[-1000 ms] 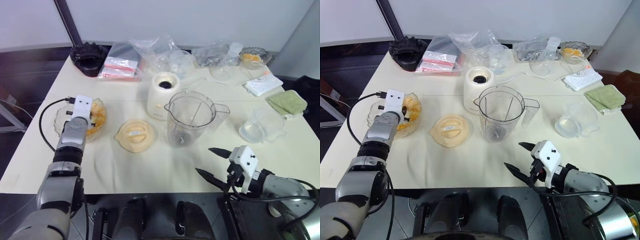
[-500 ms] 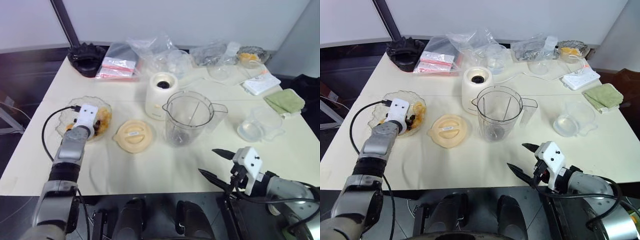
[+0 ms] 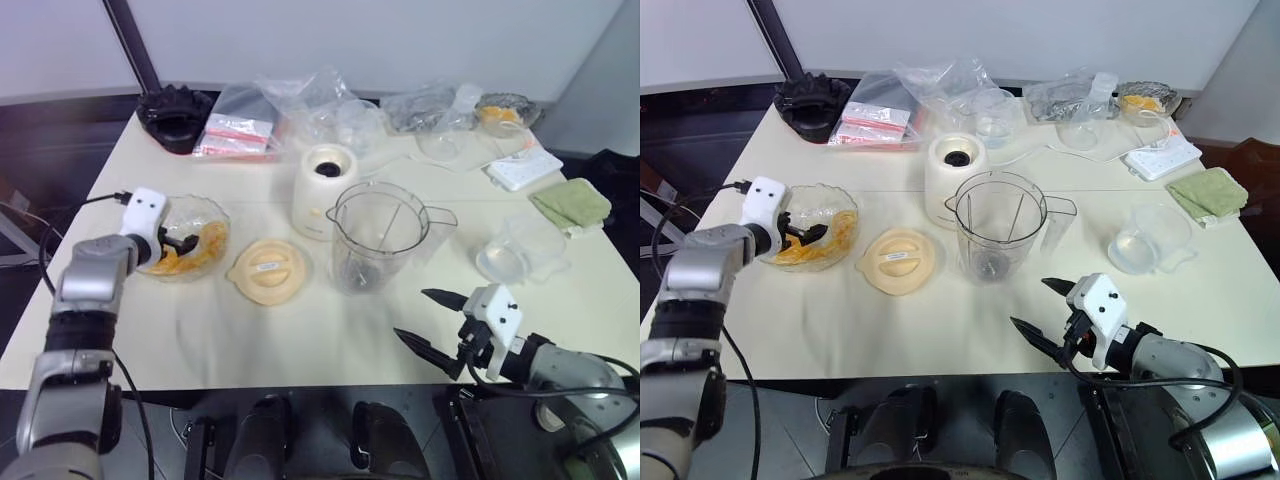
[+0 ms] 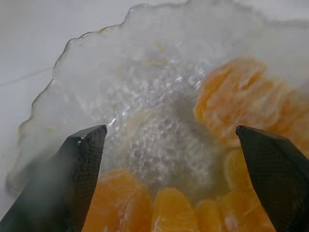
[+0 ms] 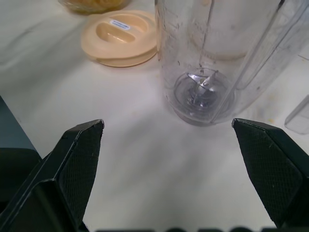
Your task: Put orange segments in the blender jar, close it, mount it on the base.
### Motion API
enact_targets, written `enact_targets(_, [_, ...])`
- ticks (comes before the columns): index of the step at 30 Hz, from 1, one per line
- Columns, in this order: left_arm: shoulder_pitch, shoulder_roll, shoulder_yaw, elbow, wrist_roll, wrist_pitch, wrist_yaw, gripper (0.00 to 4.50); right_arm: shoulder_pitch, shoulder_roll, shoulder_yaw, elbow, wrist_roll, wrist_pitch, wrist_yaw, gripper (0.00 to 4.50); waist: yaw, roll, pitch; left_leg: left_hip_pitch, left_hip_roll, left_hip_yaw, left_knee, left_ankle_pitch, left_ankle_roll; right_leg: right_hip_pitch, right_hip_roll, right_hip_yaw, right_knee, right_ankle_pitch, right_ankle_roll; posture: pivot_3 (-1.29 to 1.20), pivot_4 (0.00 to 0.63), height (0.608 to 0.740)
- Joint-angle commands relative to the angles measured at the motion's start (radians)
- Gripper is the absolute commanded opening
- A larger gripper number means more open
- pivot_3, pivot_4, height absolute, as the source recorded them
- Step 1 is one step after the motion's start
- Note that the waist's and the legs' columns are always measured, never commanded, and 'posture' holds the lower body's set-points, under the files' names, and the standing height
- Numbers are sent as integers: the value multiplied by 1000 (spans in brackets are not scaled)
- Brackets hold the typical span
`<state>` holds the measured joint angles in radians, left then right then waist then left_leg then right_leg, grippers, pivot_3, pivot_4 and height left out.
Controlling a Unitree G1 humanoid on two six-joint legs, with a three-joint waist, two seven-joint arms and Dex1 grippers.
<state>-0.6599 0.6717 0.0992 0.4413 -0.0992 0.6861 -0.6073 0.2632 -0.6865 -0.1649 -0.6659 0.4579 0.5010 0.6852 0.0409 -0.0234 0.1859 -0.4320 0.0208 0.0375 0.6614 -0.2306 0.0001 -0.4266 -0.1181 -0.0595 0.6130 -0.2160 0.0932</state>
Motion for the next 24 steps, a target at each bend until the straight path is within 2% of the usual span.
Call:
enact_targets(1, [-142,38,-36,102,-3,23,-88,4467,-1,-12,-32,-44,31,17,3,4500,1,-1,0,0,-1,1,0,0,0,0,0,0,0,0,0,0,150,740])
enact_targets(5, [-274,78,-159,247,52,-51,-276,4467,20,-23,-66,-101,67,52,-1,4500,-1,-1,0,-3,-4,1,0,1,1,-1,0,-1,0,0,0,0,150,740])
enact_targets(10, [-353,90,-314,421,156,-287,-497,4467,52,-15,-77,-166,84,78,-25,4500,-1,-1,0,-3,-4,1,0,0,1,-2,1,-1,0,0,0,0,150,740])
enact_targets(16, [-470,43,-356,702,246,-479,-487,4467,41,-6,-135,-224,186,138,-70,4500,-1,-2,1,-8,-3,0,4,0,2,-4,1,-1,0,0,0,0,150,740])
enact_targets(24, [-512,-11,-333,836,288,-594,-406,4467,87,3,-159,-289,213,158,-128,4500,0,-2,1,-11,-4,-1,4,0,3,-5,1,-1,0,0,1,0,150,740])
